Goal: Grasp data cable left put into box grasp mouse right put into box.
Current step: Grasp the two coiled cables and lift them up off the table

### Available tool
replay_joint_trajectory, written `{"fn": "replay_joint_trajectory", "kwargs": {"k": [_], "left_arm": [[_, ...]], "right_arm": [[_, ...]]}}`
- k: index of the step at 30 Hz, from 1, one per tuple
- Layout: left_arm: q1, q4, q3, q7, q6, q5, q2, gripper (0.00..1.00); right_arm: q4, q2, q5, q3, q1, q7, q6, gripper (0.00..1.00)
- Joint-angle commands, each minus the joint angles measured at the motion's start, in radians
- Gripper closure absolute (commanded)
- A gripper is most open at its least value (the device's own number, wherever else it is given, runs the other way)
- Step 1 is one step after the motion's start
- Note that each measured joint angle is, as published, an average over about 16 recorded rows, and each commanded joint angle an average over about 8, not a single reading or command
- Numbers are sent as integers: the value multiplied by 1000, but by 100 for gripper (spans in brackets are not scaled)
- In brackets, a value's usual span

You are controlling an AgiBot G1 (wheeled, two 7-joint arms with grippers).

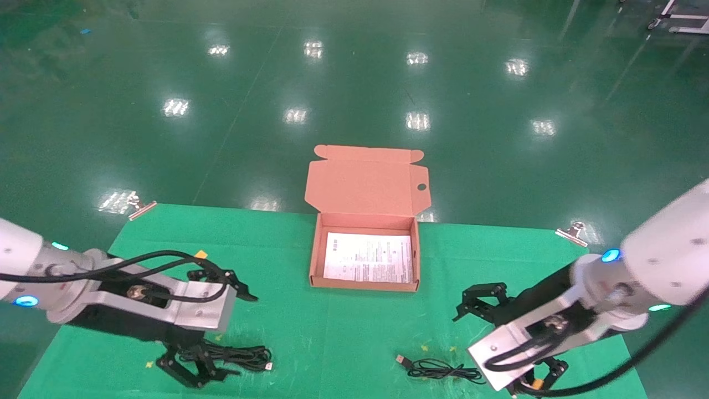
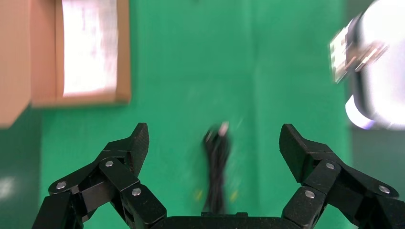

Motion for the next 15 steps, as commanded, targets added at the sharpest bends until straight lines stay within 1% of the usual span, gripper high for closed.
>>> {"fn": "replay_joint_trajectory", "kwargs": {"k": [1,4,8,15], "left_arm": [[-13,-1,31,15,-16,66,18,0],[-2,13,64,19,-44,143,45,0],[13,61,98,22,-78,220,79,0],[33,217,125,30,-125,277,132,0]], "right_arm": [[0,-30,-64,-71,30,10,5,0],[-1,-55,-122,-118,26,49,25,0],[-5,-71,-170,-146,-1,105,61,0],[-20,-71,-213,-157,-70,184,139,0]]}}
